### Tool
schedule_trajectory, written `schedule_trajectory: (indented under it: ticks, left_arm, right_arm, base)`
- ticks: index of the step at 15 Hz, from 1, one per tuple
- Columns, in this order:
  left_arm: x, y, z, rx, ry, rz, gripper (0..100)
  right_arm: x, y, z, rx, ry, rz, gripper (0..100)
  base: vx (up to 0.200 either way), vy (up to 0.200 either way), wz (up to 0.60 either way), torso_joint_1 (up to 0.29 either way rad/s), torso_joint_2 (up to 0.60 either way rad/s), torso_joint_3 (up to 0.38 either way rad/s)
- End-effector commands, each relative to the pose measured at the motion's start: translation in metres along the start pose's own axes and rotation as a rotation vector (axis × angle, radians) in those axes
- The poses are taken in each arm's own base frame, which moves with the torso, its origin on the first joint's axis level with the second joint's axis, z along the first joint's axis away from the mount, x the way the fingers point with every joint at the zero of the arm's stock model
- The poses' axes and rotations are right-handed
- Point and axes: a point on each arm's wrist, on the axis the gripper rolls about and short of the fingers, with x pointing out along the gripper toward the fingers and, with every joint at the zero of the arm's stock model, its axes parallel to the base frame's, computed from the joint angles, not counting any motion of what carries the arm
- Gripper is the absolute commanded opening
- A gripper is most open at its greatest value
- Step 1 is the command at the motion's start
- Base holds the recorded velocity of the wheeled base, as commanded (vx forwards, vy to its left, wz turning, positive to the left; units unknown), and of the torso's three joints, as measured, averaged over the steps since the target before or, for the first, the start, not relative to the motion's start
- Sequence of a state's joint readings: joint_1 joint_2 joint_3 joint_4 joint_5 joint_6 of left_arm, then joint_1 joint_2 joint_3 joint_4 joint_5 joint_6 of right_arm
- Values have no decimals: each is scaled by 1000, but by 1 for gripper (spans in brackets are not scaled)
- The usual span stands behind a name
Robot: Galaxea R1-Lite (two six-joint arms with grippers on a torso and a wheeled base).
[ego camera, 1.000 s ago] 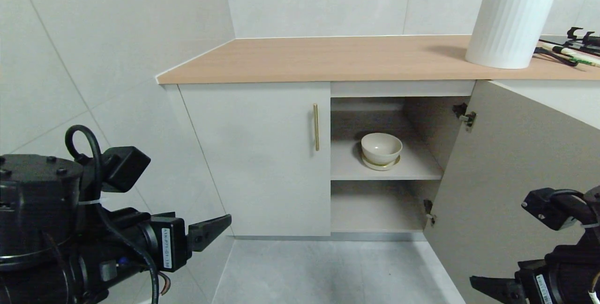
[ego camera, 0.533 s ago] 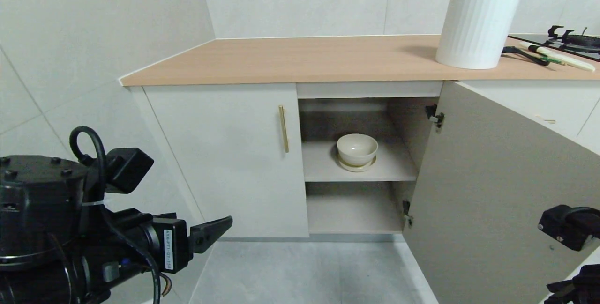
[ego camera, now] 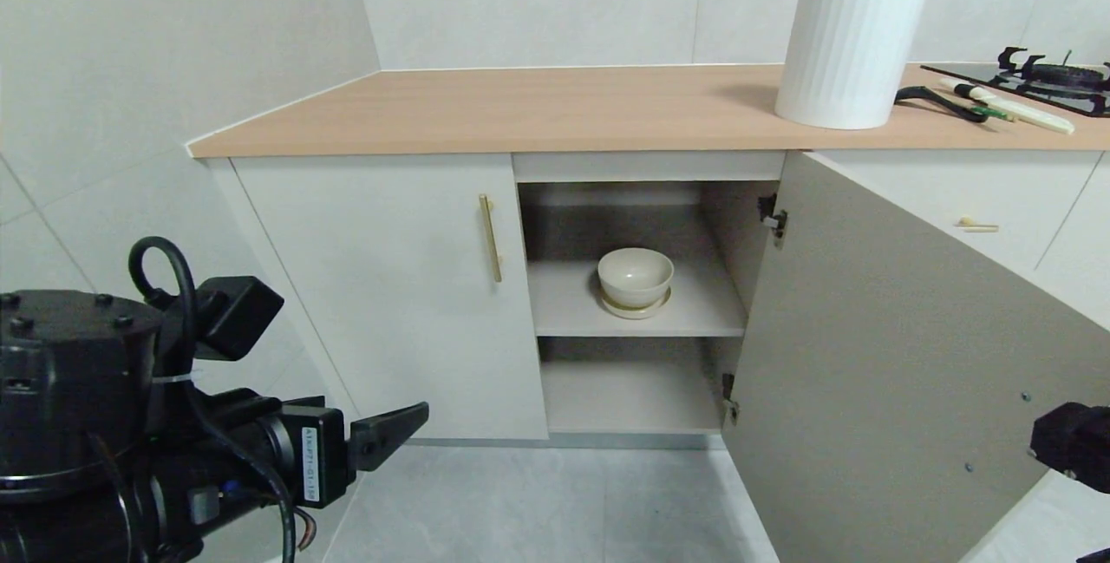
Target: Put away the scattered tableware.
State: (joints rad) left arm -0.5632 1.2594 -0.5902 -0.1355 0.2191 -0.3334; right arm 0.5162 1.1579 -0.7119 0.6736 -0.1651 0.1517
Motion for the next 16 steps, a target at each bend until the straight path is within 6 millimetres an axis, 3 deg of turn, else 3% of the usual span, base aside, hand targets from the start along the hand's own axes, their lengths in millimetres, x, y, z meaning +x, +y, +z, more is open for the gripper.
schedule_trajectory:
  ticks: [1,6,9,14,16]
  left_arm:
    - [0,0,0,-1,0,0,100]
    - [0,0,0,-1,0,0,100]
    - [0,0,0,-1,0,0,100]
    - [0,0,0,-1,0,0,100]
    - [0,0,0,-2,-3,-1,100]
  right_arm:
    - [1,-6,2,40,1,-55,100]
    - [-11,-39,12,198,-48,-222,100]
    - [-25,-56,5,206,-78,-291,100]
    - [-49,-53,2,189,-310,-226,100]
    - [-50,-52,1,185,-317,-213,100]
  base:
    - [0,0,0,0,0,0]
    - [0,0,0,0,0,0]
    - [0,0,0,0,0,0]
    - [0,0,0,0,0,0]
    - [0,0,0,0,0,0]
